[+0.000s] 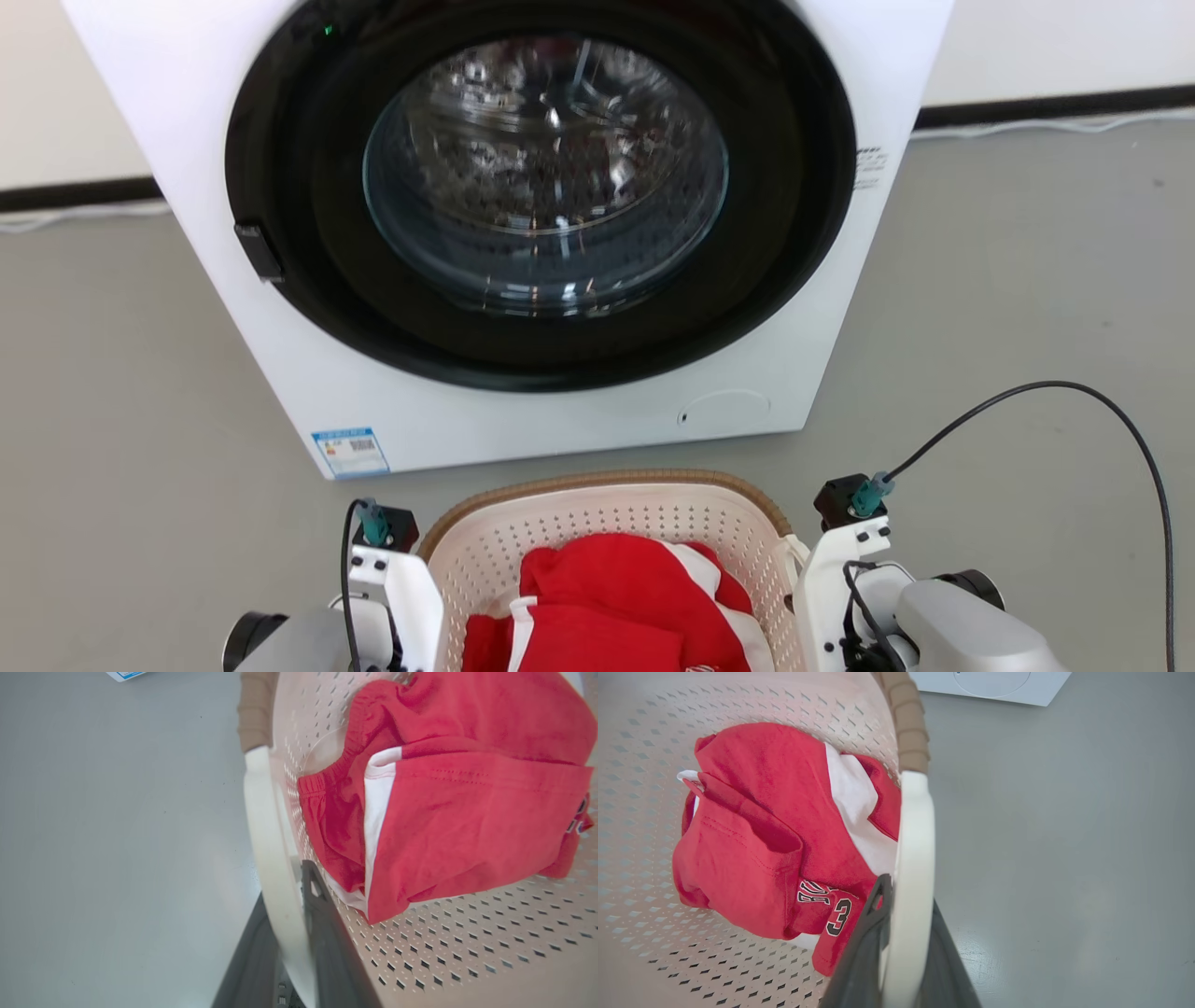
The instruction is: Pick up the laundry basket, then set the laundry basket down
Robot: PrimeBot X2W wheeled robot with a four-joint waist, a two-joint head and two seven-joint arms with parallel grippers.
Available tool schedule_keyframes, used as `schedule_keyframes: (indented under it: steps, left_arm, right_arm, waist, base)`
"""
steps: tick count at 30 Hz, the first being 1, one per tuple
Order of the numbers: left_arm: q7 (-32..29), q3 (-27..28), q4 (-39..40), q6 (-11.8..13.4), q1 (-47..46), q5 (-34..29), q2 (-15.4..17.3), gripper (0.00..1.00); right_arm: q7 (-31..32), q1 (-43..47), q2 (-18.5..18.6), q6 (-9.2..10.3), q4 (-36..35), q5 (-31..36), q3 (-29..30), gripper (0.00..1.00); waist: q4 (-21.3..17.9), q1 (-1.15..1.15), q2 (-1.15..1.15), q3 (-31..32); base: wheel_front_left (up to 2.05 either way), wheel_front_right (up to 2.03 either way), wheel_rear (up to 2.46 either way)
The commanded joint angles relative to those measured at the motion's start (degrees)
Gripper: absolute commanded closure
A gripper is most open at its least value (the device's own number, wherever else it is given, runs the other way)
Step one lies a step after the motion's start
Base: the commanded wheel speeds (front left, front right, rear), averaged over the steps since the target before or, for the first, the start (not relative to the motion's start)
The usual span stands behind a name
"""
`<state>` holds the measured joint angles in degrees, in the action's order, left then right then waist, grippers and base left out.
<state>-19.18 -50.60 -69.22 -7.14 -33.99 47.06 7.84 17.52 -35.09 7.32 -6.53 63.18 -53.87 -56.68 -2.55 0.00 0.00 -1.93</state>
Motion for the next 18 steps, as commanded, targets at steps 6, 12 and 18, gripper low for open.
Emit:
schedule_keyframes:
  steps: [6,12,18]
  left_arm:
    - [-1.72,-0.71,1.15,-0.35,-0.44,1.27,1.50,1.00]
    - [-3.76,-2.23,1.19,-0.35,-0.55,1.99,1.56,1.00]
    - [-4.91,-3.08,1.08,-0.35,-0.62,2.93,1.60,1.00]
  right_arm:
    - [0.13,-0.70,-0.11,-0.96,-2.43,-1.92,-2.55,1.00]
    - [0.39,-0.70,0.16,-0.96,-2.16,-3.26,-4.33,1.00]
    - [0.75,-0.73,0.17,-0.96,-2.03,-4.61,-5.82,1.00]
  waist:
    - [-1.07,0.00,0.00,2.55]
    - [-1.28,0.00,0.00,3.07]
    - [-1.40,0.00,0.00,2.99]
  base:
    - [0.00,0.00,0.00]
    - [0.00,0.00,0.00]
    - [0.00,0.00,0.00]
